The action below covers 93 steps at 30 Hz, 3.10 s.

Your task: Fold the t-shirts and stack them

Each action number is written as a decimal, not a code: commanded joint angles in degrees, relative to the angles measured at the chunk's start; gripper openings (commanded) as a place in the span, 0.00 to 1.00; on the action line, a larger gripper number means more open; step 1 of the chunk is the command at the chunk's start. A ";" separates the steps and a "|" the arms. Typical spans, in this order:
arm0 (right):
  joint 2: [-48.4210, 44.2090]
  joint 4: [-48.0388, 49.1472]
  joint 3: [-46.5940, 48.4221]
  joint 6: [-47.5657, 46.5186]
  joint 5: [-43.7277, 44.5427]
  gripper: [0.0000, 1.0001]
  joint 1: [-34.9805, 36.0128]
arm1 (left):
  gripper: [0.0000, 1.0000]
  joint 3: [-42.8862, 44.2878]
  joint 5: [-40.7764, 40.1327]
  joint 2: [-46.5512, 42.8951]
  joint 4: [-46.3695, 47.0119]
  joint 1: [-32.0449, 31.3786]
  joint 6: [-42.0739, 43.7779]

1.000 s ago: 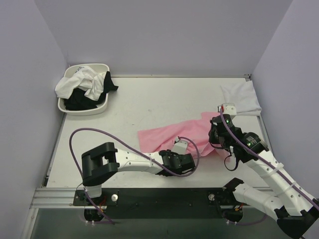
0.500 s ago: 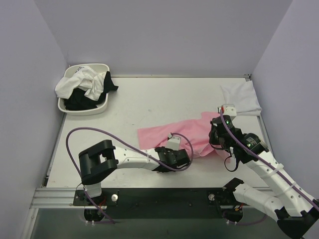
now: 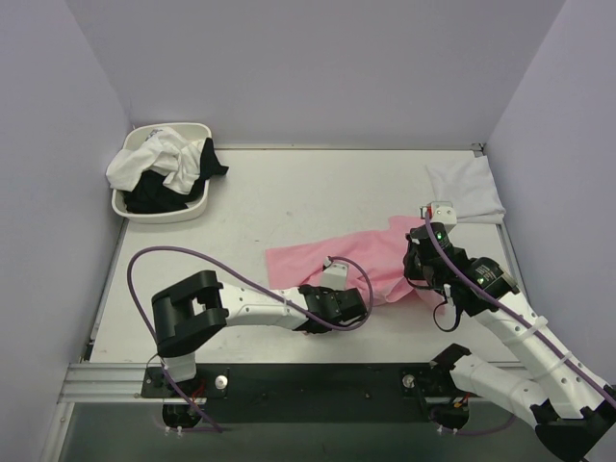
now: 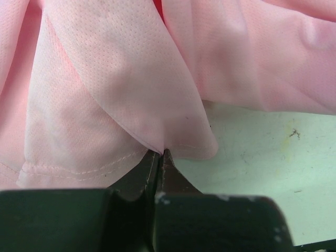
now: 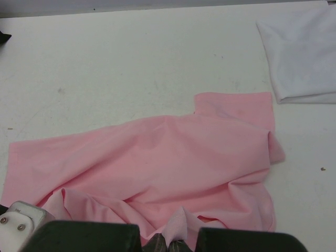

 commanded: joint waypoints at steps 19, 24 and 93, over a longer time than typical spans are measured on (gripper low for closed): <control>2.56 -2.99 11.62 -2.83 -0.06 0.00 -0.31 | 0.00 28.85 -13.45 -31.53 -32.66 -0.58 12.45; 4.49 -8.34 26.56 -5.38 -0.15 0.00 0.13 | 0.00 39.16 -16.97 -34.09 -38.21 -0.66 17.54; -0.78 -1.15 51.12 -12.15 -16.42 0.00 -3.91 | 0.00 33.84 -12.38 -62.47 -11.43 1.89 37.86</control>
